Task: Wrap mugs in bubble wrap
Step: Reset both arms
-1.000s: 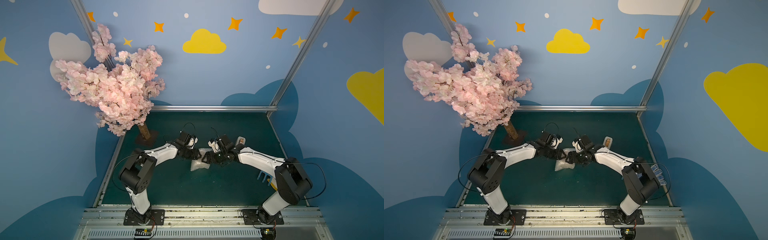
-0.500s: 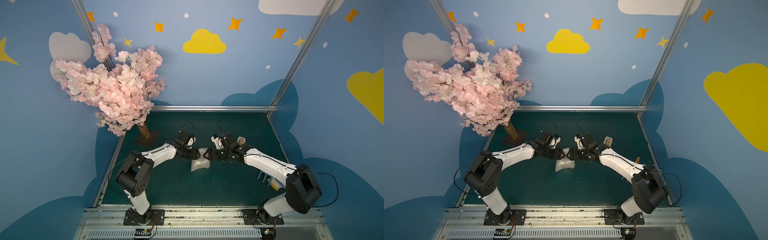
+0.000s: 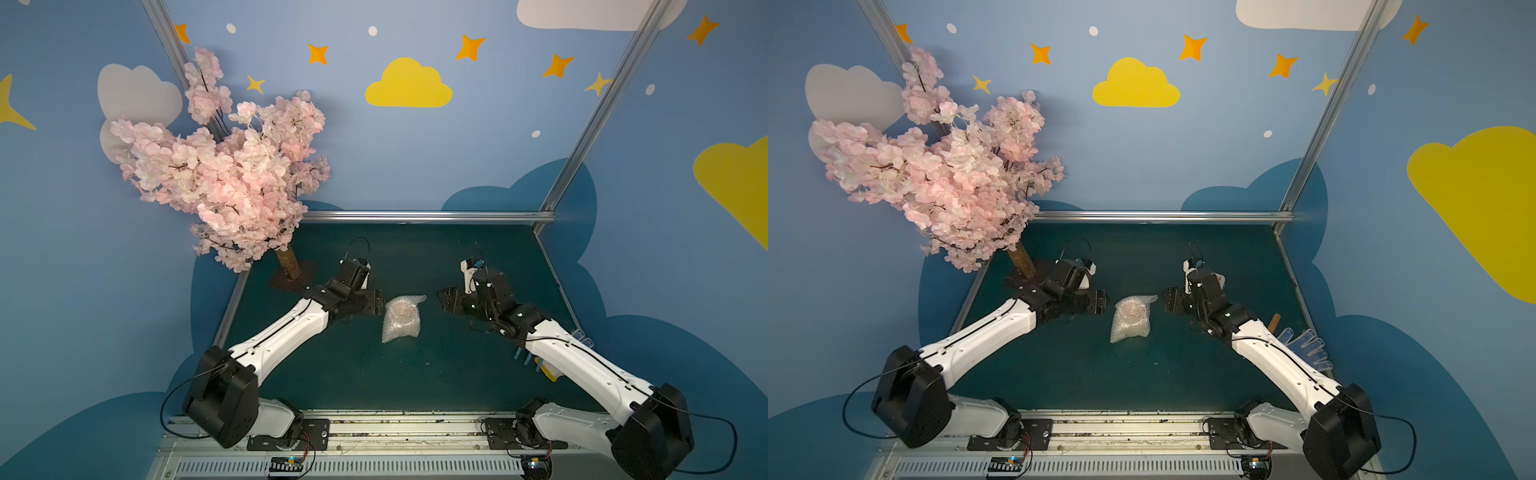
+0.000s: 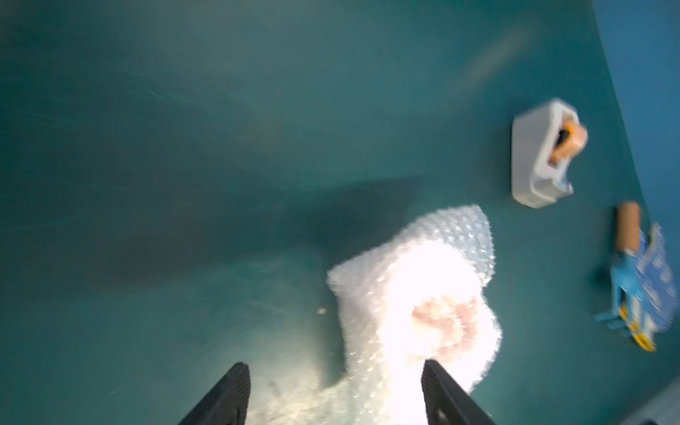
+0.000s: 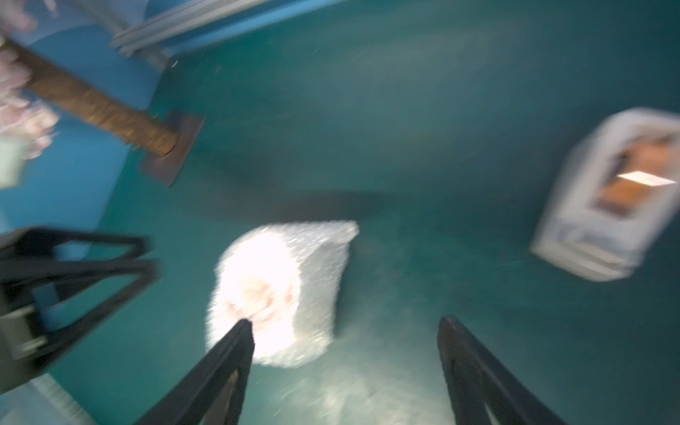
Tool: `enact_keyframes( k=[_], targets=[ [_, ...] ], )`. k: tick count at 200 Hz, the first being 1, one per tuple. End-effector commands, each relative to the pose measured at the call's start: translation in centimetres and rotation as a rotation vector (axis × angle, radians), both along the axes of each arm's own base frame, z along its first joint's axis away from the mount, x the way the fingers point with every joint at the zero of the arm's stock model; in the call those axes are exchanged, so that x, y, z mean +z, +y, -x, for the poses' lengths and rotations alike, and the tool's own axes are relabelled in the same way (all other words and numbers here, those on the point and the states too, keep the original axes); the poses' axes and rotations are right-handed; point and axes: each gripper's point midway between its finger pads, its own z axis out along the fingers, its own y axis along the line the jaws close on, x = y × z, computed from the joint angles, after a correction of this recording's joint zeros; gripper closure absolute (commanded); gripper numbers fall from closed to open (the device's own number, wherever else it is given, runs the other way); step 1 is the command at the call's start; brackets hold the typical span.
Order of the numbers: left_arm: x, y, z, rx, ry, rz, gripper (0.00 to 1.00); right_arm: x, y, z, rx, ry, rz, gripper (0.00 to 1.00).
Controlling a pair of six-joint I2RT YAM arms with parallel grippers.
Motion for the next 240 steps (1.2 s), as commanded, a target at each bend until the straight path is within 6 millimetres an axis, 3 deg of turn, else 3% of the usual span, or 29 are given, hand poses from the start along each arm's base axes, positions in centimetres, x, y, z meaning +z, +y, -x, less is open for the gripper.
enact_keyframes(
  k=[1,17,36,53,65,90,104,126,150,176,197,207,220,240],
  targets=[
    [1.8,6.8,0.0,0.247,-0.168,-0.153,0.22,1.1,-5.1,-1.8,-0.170,-0.153,0.150,0.21],
    [3.3,10.7,0.2,0.355,-0.289,-0.184,0.24,1.1,-7.8,-2.9,-0.204,-0.199,0.242,0.20],
    [3.4,14.5,0.0,0.409,-0.403,-0.236,0.27,0.2,-11.5,-4.3,-0.274,-0.193,0.352,0.18],
    [2.8,16.7,0.3,0.400,-0.519,-0.356,0.27,-1.3,-14.3,-5.3,-0.323,-0.167,0.402,0.17],
    [2.1,17.9,0.6,0.410,-0.572,-0.373,0.27,-2.4,-15.2,-5.9,-0.298,-0.178,0.418,0.12],
    [-0.5,18.5,0.7,0.368,-0.640,-0.343,0.23,-6.0,-17.0,-6.1,-0.291,-0.164,0.380,0.10],
    [-2.0,19.5,0.3,0.404,-0.595,-0.367,0.22,-7.4,-17.6,-6.5,-0.293,-0.164,0.356,0.09],
    [-3.8,19.8,-1.1,0.389,-0.528,-0.393,0.31,-8.9,-17.8,-7.4,-0.275,-0.176,0.326,0.08],
    [-3.6,18.5,-3.5,0.305,-0.583,-0.364,0.31,-8.7,-17.7,-8.2,-0.258,-0.237,0.263,0.08],
    [-3.9,18.6,-6.0,0.298,-0.608,-0.308,0.31,-8.3,-17.5,-9.0,-0.219,-0.307,0.250,0.08],
    [-6.7,18.8,-6.8,0.289,-0.580,-0.278,0.35,-8.7,-17.9,-9.3,-0.234,-0.340,0.225,0.07],
    [-6.4,18.5,-7.6,0.276,-0.639,-0.273,0.34,-9.0,-17.2,-9.0,-0.194,-0.343,0.220,0.07],
    [-6.9,19.2,-7.5,0.307,-0.540,-0.279,0.33,-9.8,-17.3,-8.8,-0.207,-0.360,0.225,0.07],
    [-6.9,19.8,-7.7,0.333,-0.568,-0.259,0.27,-9.5,-17.3,-8.9,-0.207,-0.387,0.224,0.04]
  ],
)
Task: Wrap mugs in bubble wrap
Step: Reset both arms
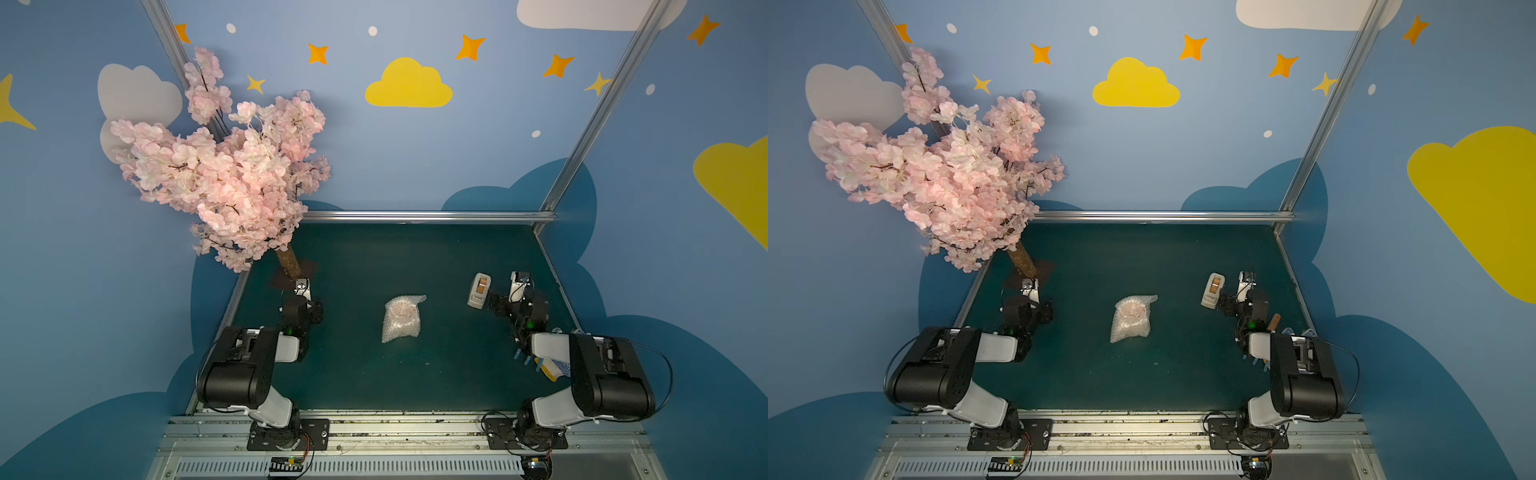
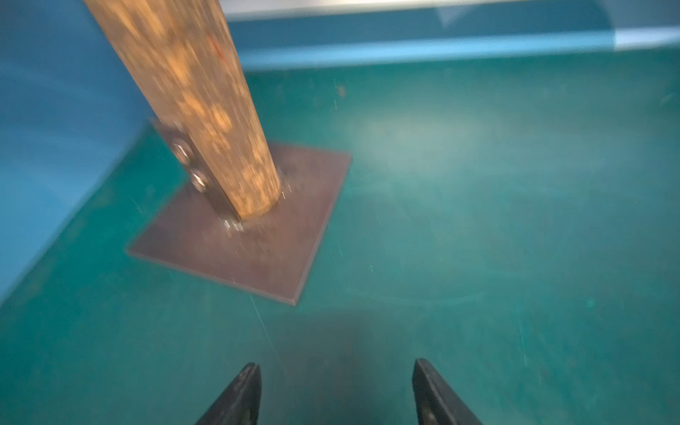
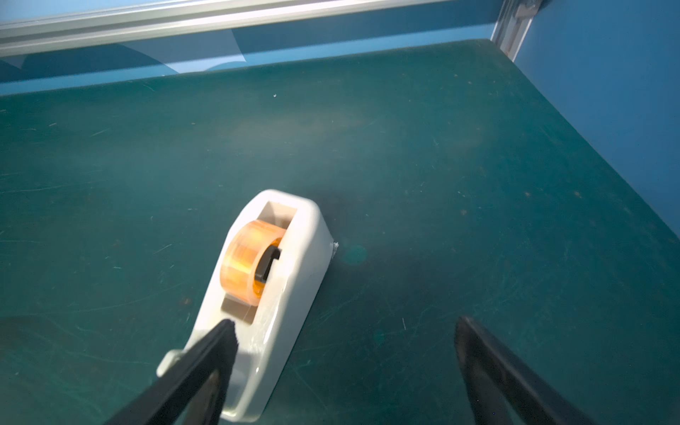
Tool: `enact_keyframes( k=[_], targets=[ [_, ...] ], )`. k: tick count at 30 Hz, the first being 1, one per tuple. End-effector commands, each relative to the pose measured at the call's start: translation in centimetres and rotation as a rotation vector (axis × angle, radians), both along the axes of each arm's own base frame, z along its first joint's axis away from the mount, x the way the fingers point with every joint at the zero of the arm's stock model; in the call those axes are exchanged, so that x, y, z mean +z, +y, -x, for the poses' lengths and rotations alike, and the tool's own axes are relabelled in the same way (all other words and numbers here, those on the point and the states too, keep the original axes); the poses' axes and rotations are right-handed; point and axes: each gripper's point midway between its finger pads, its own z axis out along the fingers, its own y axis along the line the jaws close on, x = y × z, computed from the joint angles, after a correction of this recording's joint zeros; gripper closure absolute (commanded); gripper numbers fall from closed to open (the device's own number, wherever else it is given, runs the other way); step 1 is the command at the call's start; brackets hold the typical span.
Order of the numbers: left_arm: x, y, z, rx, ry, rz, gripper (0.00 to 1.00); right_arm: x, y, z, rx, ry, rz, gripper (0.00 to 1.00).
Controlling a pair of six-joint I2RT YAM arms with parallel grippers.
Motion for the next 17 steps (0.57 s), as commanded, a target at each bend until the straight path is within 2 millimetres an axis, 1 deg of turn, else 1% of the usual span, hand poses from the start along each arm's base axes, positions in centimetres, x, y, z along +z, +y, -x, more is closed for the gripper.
enact_keyframes(
  k=[1,2,3,4,5,8,15,17],
  targets=[
    [2.75,0.16,-1.53,-0.002,-0.120,0.033,0.27,1.71,0.60,-0.58,0.035,-0.090,0.004,0.03],
    [2.81,0.15,-1.49,-0.003,-0.123,0.031,0.25,1.45,0.61,-0.62,0.035,-0.063,0.012,0.02],
    [2.67,0.17,-1.39,-0.001,-0.110,0.032,0.25,1.28,0.70,-0.63,0.031,-0.069,0.021,0.02],
    [2.63,0.22,-1.42,0.005,-0.093,0.035,0.25,1.56,0.79,-0.80,0.027,-0.089,0.034,0.02],
    [2.58,0.16,-1.37,0.002,-0.071,0.036,0.25,1.36,0.88,-0.78,0.027,-0.073,0.040,0.02],
    [2.68,0.15,-1.41,0.000,-0.089,0.033,0.25,1.44,1.04,-0.88,0.026,-0.075,0.057,0.02],
    [2.50,0.18,-1.58,0.003,-0.067,0.039,0.25,1.42,1.02,-0.88,0.024,-0.064,0.057,0.02],
    [2.66,-0.03,-1.33,-0.011,-0.077,0.033,0.24,1.41,1.00,-0.88,0.023,-0.067,0.057,0.02]
  ],
)
